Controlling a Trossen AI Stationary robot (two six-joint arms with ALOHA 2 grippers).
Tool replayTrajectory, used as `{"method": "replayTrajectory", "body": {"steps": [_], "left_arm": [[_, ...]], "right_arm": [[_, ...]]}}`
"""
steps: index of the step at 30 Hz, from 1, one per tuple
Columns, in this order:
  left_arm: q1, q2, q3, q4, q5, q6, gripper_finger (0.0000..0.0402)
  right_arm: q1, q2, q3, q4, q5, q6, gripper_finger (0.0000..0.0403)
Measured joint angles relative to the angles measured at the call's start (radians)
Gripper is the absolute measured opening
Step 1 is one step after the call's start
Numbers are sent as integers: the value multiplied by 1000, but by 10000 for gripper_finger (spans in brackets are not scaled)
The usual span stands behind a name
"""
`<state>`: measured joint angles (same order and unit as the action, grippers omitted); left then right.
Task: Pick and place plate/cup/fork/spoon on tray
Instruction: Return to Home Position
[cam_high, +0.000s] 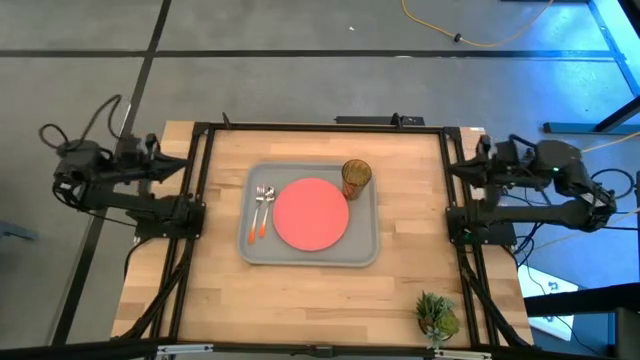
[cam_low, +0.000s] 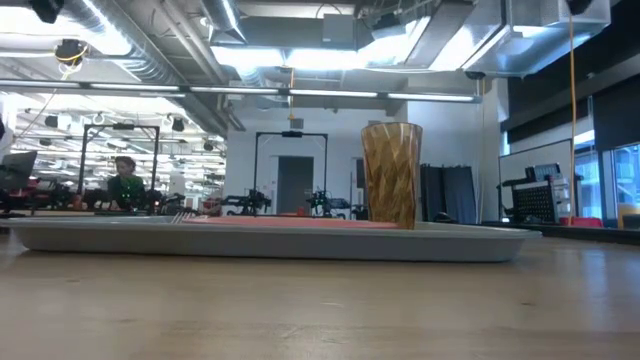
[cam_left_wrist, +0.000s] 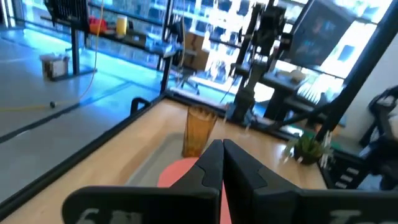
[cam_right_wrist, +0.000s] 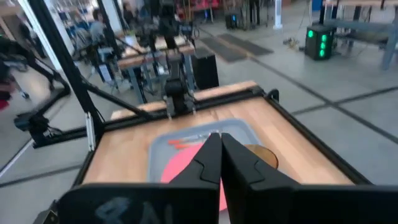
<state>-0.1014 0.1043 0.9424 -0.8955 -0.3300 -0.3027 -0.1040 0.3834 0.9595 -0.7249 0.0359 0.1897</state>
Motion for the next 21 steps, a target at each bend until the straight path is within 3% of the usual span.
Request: {"method": "replayTrajectory", "body": {"steps": [5,13,21], "left_arm": [[0,-99,0,-20,0,0,0],[1,-100,-13,-123,-1,4,0],[1,-100,-61,-75,-5,2,0]], "right_arm": [[0,-133,-55,2,0,-6,5],[0,-384,-244,22,48,101,5],[0,-367,-361,124,44,114,5]]}}
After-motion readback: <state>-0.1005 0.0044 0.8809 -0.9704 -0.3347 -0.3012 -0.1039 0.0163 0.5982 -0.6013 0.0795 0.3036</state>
